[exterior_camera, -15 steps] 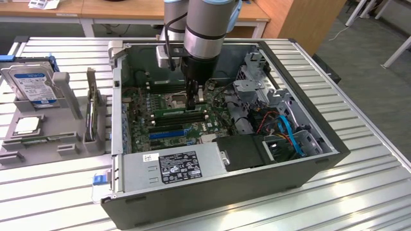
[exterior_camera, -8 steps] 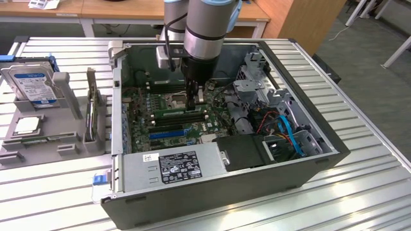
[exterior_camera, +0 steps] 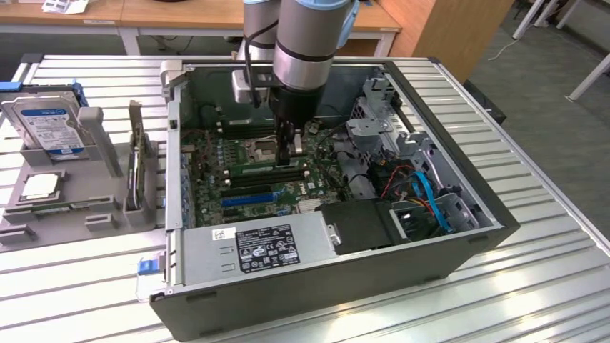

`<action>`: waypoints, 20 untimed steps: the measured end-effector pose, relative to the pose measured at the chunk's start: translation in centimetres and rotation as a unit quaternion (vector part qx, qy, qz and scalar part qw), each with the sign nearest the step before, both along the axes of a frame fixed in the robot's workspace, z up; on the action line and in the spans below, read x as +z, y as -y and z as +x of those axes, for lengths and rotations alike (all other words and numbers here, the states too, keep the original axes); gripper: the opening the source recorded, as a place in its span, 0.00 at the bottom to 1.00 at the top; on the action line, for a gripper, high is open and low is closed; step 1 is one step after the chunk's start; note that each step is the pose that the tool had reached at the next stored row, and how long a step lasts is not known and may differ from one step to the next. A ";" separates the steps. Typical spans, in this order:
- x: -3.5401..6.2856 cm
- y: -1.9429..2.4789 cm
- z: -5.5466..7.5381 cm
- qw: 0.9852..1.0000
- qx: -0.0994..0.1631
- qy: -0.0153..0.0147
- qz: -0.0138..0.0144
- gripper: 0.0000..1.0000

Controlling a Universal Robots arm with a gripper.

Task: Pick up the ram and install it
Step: 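Insert the ram into the slot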

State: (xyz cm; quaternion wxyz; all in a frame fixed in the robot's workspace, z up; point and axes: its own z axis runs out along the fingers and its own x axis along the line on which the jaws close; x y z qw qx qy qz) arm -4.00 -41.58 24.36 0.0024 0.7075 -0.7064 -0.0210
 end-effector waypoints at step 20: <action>-0.38 0.33 0.0 1.000 0.000 0.000 0.000 0.12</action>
